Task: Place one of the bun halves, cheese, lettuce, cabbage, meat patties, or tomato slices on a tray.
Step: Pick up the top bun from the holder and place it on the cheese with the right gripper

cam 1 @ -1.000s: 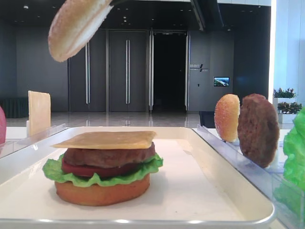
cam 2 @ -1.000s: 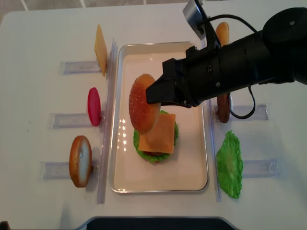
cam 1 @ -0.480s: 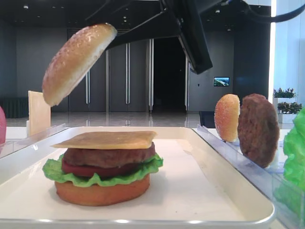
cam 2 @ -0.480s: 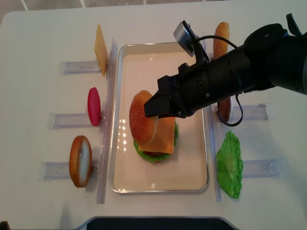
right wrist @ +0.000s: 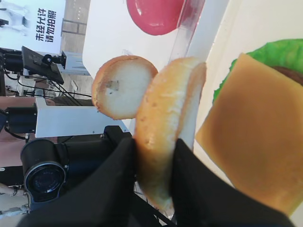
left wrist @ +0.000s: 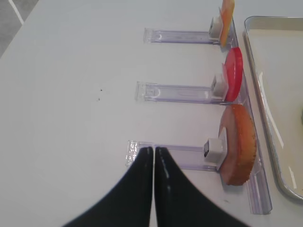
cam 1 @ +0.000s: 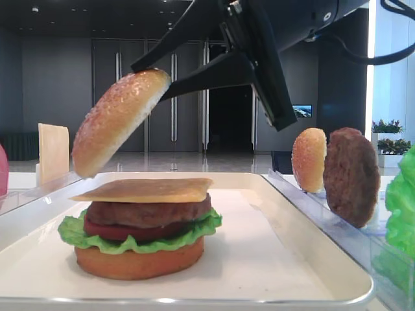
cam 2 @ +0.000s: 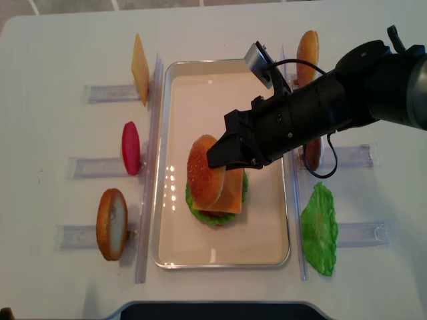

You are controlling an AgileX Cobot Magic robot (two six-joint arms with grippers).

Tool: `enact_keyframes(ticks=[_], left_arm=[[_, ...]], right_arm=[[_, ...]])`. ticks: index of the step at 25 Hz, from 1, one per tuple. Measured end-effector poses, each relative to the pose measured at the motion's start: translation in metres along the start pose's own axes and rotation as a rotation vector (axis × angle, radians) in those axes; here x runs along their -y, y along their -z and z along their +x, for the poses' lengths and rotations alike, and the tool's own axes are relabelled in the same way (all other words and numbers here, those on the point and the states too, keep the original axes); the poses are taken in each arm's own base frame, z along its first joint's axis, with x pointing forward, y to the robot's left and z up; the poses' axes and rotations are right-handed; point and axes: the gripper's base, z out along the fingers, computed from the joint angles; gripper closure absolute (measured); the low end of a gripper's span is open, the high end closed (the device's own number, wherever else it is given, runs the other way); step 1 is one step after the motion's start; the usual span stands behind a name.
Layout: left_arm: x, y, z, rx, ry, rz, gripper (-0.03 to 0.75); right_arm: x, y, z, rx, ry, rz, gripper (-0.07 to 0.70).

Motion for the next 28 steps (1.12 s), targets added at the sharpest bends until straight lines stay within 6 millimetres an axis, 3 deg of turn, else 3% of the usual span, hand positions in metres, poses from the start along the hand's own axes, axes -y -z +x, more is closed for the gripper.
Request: enact_keyframes(ticks=[15, 28], left_arm=[[0.000, 0.000, 0.000, 0.000, 0.000, 0.000, 0.715], [0.000, 0.000, 0.000, 0.000, 0.000, 0.000, 0.715]], right_arm=[[0.016, -0.006, 0.001, -0.038, -0.038, -0.006, 0.435], [0.016, -0.004, 0.000, -0.037, -0.040, -0.008, 0.435]])
